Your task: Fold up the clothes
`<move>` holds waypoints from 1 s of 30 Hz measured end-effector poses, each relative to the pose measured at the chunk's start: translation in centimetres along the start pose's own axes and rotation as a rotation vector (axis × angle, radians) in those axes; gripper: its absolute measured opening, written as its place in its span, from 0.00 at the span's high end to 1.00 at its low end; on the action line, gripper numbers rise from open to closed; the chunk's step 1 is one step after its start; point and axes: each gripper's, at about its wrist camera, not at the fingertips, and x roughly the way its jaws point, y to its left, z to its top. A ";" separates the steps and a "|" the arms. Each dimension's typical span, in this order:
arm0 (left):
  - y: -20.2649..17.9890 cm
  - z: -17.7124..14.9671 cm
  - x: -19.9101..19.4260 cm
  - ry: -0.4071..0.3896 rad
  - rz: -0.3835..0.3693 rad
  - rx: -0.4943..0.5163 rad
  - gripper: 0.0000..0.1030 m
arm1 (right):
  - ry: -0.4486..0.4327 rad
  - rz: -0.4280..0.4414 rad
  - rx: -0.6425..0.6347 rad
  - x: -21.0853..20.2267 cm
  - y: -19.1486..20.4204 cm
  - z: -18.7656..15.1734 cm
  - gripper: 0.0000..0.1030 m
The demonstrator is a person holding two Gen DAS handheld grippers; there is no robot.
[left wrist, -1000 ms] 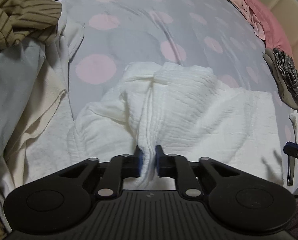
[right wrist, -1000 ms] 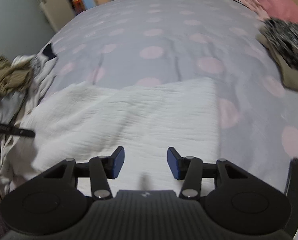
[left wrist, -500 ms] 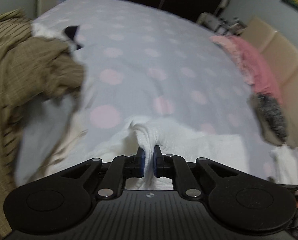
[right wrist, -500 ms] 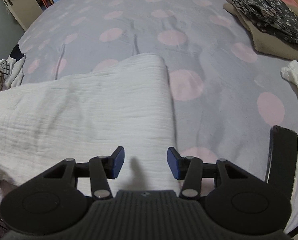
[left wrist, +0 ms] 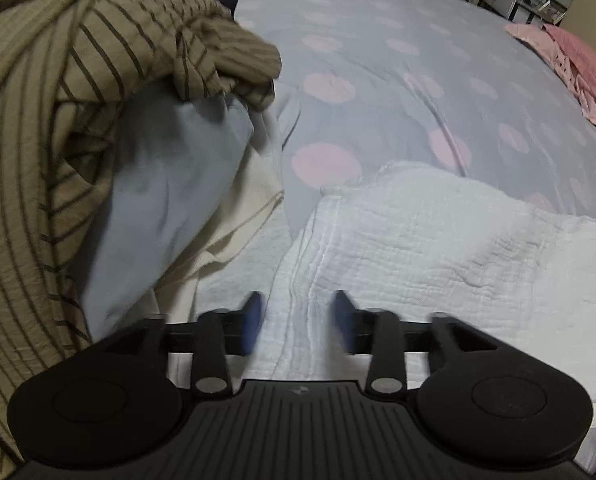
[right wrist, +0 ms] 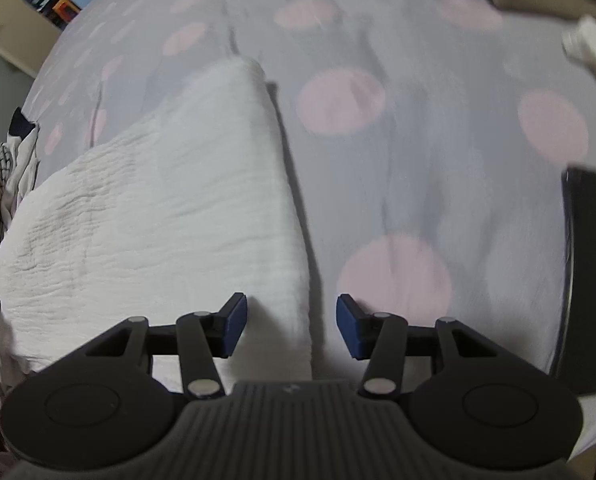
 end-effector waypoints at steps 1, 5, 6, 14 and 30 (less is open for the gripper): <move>0.2 -0.3 -0.3 -0.012 -0.003 0.002 0.52 | 0.012 0.003 0.007 0.3 -0.1 -0.2 0.49; 0.8 -0.8 -1.2 -0.032 -0.012 -0.015 0.52 | 0.038 0.042 0.011 1.0 0.2 -1.0 0.73; 1.0 -0.9 -1.3 -0.034 -0.008 -0.021 0.52 | 0.031 0.052 0.004 0.8 0.4 -1.1 0.82; 1.5 -2.5 -2.6 -0.051 -0.041 -0.033 0.52 | -0.076 0.035 0.015 -4.4 0.6 -0.5 0.94; -2.9 -2.1 -1.9 -0.018 -0.185 0.050 0.52 | -0.026 -0.155 0.049 -6.6 -3.7 -0.6 0.83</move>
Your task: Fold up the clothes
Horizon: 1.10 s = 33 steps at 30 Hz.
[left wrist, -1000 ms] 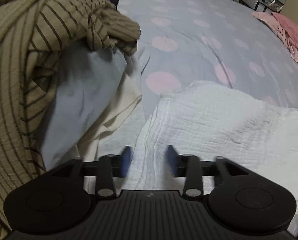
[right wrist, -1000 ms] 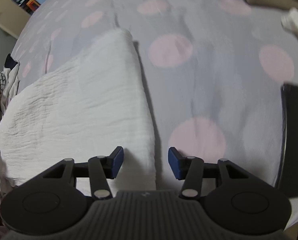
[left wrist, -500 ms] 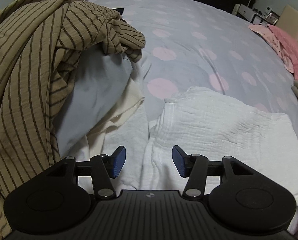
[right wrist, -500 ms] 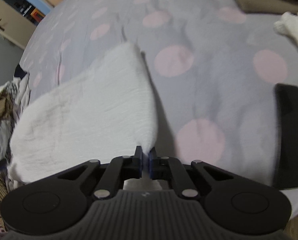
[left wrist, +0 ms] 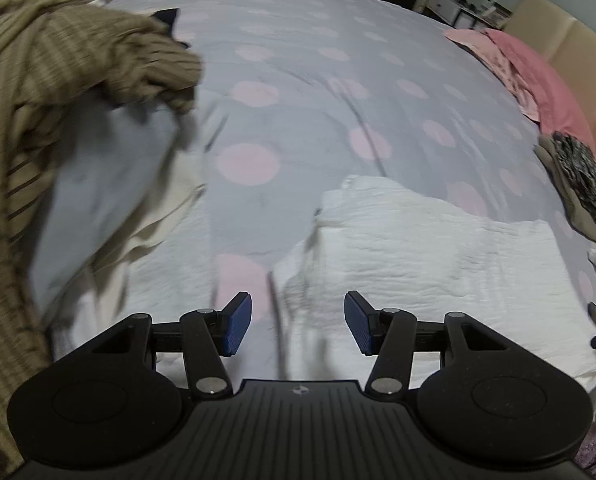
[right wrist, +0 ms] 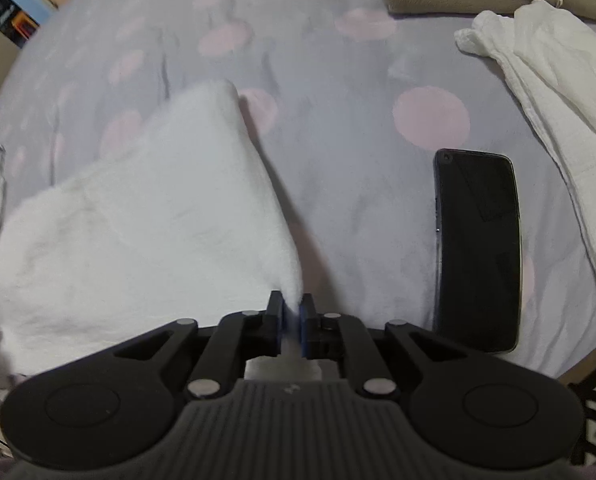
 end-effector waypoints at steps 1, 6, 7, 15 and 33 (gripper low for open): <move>-0.3 0.2 0.2 -0.001 -0.010 0.004 0.52 | -0.008 -0.009 -0.005 -0.3 -0.2 0.1 0.83; -1.7 1.9 1.9 0.021 -0.041 0.024 0.46 | -0.062 0.040 -0.017 -2.1 -0.3 2.4 0.71; -2.0 2.2 2.3 0.024 -0.036 0.030 0.46 | -0.074 0.056 -0.027 -2.2 -0.1 3.1 0.69; -3.4 3.8 6.3 0.051 -0.015 0.054 0.45 | -0.132 0.149 -0.045 1.0 2.0 8.4 0.59; -3.7 4.4 13.0 0.075 -0.010 0.046 0.72 | -0.078 0.133 0.006 8.7 4.3 12.4 0.71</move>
